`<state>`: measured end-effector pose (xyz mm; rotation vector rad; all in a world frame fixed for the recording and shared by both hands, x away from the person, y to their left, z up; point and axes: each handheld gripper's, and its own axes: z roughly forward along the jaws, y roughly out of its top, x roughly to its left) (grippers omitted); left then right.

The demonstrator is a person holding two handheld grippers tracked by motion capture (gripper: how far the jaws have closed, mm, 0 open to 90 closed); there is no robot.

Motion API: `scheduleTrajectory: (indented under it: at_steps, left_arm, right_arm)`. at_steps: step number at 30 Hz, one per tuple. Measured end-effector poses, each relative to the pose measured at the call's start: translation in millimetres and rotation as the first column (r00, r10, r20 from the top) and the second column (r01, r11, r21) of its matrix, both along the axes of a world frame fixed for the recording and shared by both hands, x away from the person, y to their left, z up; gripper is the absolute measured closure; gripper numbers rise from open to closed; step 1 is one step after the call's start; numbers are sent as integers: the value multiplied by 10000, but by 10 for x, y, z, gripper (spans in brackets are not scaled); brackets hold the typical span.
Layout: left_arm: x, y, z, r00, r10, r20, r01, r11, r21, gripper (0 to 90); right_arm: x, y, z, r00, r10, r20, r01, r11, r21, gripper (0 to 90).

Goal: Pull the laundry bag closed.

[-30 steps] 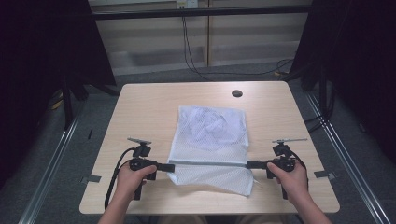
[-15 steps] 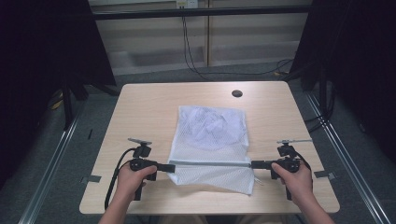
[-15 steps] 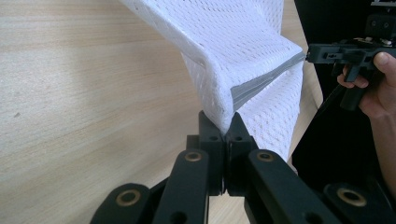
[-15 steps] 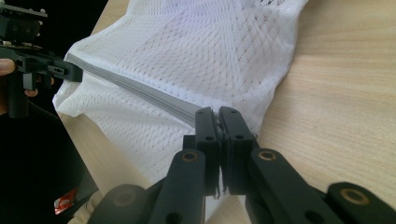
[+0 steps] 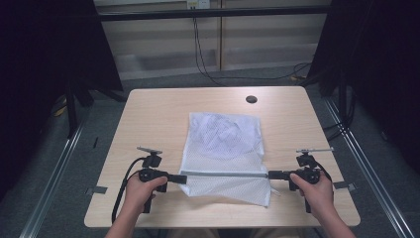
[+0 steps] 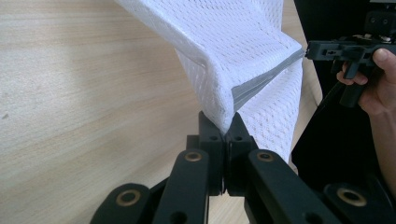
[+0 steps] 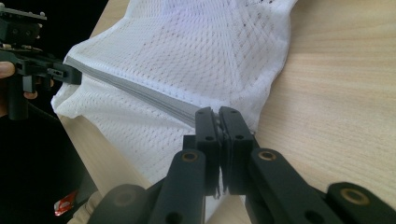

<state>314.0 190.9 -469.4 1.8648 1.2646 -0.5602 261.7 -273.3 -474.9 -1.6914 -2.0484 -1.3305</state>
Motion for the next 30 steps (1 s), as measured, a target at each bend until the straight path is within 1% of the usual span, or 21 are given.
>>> scheduleTrajectory:
  at_steps: [2,3,5,6,7,8,9,10,11,12,13,14,15,16,17,19,21,24,26,27,30]
  left_arm:
    - [2,-2,-4,9999,-116,81,116,9999,25,890]
    - [-1,-4,-2,10000,-70,52,70,10000,-31,889]
    - [0,10,-7,9997,-168,177,169,9998,-45,887]
    - [-7,1,-5,9998,-50,214,52,9999,-90,884]
    - [-9,-1,0,9992,-220,327,221,9998,-25,882]
    - [-18,-24,10,9992,-251,308,253,9996,-80,877]
    - [-18,-35,18,9985,-339,441,341,9994,-51,862]
    - [-23,-40,25,9977,-294,616,297,9996,-42,831]
    - [-24,-45,41,9976,-218,653,222,9997,-40,781]
    - [-24,-46,46,9970,-362,685,365,9993,-34,773]
    - [-31,-48,55,9975,-256,653,265,9996,-132,755]
    - [-33,-41,59,9969,-317,717,329,9993,-151,722]
    - [-33,-38,61,9965,-372,754,383,9992,-124,682]
    - [-34,-34,62,9960,-338,826,345,9994,-70,671]
    - [-29,-23,62,9947,-334,971,335,9994,-1,639]
    - [-24,-14,62,9929,-222,1170,226,9997,-24,526]
    - [-12,3,68,9885,-153,1502,127,9998,184,409]
    - [6,32,90,9839,-44,1786,22,9999,122,295]
    - [3,34,111,9791,76,2035,-120,9997,205,275]
    - [6,36,118,9781,27,2080,-76,9997,229,261]
    - [14,42,115,9753,141,2204,-190,9996,199,243]
  right_arm:
    - [0,-5,3,10000,-46,-10,46,10000,14,868]
    - [0,-8,4,10000,-45,-8,45,10000,20,868]
    - [-3,-9,-1,10000,72,10,-72,10000,51,867]
    - [-8,-7,-5,9999,141,34,-141,9999,42,867]
    - [-15,-1,-6,9998,166,77,-166,9999,19,867]
    - [-18,3,-10,9997,206,121,-205,9997,-112,866]
    - [-17,9,-15,9997,228,118,-225,9995,-231,866]
    - [-17,11,-20,9996,222,181,-216,9992,-330,865]
    - [-16,12,-22,9995,229,200,-221,9991,-370,864]
    - [-16,12,-22,9995,223,236,-212,9989,-425,864]
    - [-18,13,-19,9994,199,268,-187,9988,-447,863]
    - [-21,12,-15,9993,201,322,-186,9987,-477,860]
    - [-26,11,-8,9991,151,387,-134,9990,-438,851]
    - [-28,9,-5,9989,120,449,-99,9988,-470,837]
    - [-29,6,-2,9985,74,539,-45,9986,-531,814]
    - [-36,1,14,9977,-14,678,54,9982,-590,781]
    - [-44,2,32,9960,-103,885,158,9980,-617,733]
    - [-50,8,43,9928,-177,1181,273,9964,-803,652]
    - [-50,11,42,9920,-214,1246,323,9958,-856,609]
    - [-50,11,41,9908,-237,1331,358,9954,-888,586]
    - [-52,13,50,9892,-293,1437,431,9947,-938,539]
